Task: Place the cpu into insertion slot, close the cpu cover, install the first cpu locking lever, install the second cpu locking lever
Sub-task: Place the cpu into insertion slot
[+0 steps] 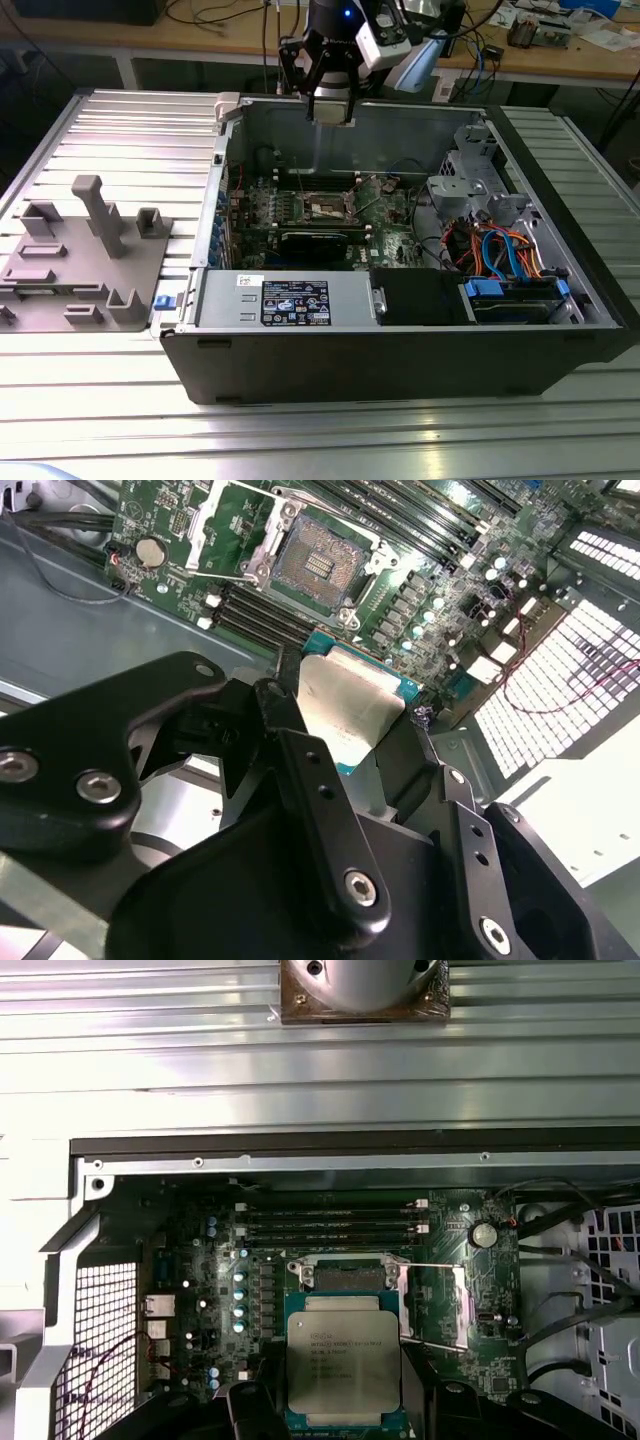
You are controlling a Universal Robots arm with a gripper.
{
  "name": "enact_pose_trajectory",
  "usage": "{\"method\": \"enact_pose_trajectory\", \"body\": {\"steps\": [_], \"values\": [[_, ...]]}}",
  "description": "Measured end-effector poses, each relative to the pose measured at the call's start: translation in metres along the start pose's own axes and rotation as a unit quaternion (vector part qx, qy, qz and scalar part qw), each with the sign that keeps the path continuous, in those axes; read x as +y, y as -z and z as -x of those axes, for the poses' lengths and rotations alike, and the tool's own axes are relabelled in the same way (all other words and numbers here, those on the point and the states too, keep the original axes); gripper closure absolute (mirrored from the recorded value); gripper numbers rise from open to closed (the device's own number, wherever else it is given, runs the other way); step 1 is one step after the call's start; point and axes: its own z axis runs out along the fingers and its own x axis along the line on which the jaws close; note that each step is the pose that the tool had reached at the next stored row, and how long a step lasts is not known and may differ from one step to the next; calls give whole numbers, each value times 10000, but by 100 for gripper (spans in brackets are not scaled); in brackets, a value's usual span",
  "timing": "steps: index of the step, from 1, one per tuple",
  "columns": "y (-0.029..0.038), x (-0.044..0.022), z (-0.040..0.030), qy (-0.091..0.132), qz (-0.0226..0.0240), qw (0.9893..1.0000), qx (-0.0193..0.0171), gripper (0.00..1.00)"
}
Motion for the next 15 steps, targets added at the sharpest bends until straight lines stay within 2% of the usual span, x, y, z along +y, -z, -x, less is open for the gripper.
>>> {"method": "enact_pose_trajectory", "body": {"steps": [11, 13, 15], "values": [[-28, -3, 3, 1, 0, 10000, 0, 46], [-103, -9, 5, 1, 0, 10000, 0, 46], [-105, -9, 5, 1, 0, 10000, 0, 46]]}}
